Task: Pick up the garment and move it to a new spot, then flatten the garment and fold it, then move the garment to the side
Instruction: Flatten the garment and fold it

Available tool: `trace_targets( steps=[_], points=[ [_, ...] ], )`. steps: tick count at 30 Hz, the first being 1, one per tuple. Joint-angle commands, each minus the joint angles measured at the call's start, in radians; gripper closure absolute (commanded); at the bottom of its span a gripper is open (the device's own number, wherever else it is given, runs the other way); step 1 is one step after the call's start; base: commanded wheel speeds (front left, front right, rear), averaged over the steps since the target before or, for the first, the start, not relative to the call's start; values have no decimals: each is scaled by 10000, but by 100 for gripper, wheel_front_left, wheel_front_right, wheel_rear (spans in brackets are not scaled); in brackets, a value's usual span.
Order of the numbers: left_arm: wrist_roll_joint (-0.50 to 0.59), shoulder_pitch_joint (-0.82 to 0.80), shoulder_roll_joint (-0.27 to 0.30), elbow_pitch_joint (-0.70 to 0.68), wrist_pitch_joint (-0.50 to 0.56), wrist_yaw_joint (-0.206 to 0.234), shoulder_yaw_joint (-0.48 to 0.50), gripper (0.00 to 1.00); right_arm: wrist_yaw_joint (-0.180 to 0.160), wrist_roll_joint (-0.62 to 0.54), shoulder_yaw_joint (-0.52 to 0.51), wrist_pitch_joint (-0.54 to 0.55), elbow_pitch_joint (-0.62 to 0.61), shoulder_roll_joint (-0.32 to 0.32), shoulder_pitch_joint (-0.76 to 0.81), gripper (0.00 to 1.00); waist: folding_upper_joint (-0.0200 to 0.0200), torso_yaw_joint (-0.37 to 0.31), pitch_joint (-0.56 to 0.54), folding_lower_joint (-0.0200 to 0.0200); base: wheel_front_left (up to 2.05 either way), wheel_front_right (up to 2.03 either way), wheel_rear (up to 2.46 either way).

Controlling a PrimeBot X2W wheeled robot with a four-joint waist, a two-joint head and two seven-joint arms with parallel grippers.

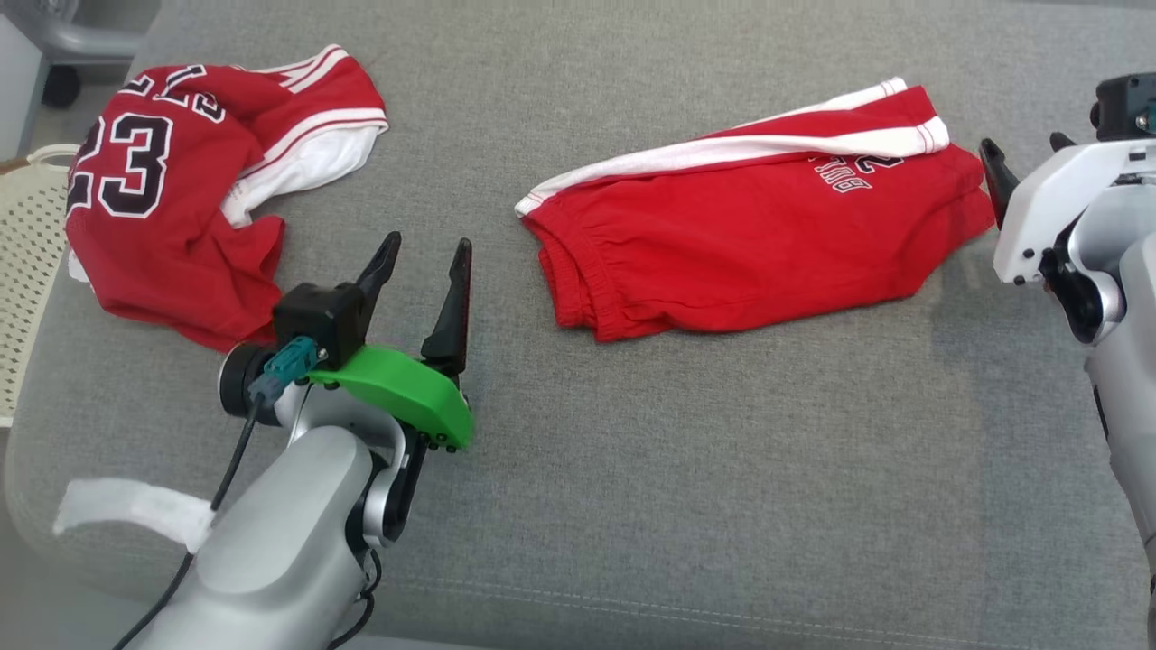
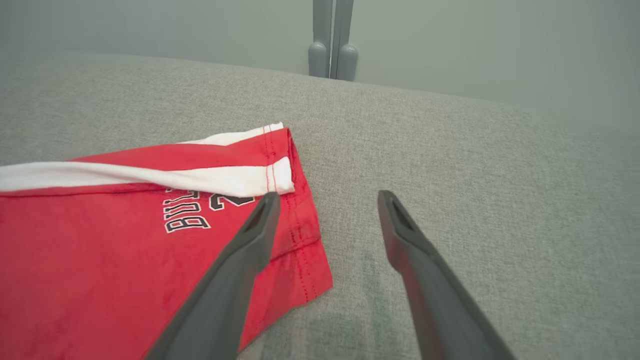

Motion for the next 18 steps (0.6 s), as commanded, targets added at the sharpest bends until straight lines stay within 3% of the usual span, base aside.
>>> trace_targets(
  steps=[1,7,12,18],
  points=[
    [348,329,151,-323,-70,211,164,0,-14,-6,-171,-157,59,-25,231,0,0,74,-341,0,0,0,0],
    [1866,2087,36,-2383,-70,795,1428,0,-14,-128,-854,-730,402,198,827,0,0,254,-760,0,0,0,0],
    [3164,3864,-393,-4053,-71,537,2613,0,-14,-323,-1417,-1316,819,433,1079,0,0,469,-839,0,0,0,0],
    [4041,5105,-856,-4717,-72,-24,3377,0,-14,-614,-2133,-1900,1324,477,829,0,0,779,-554,0,0,0,0]
  ],
)
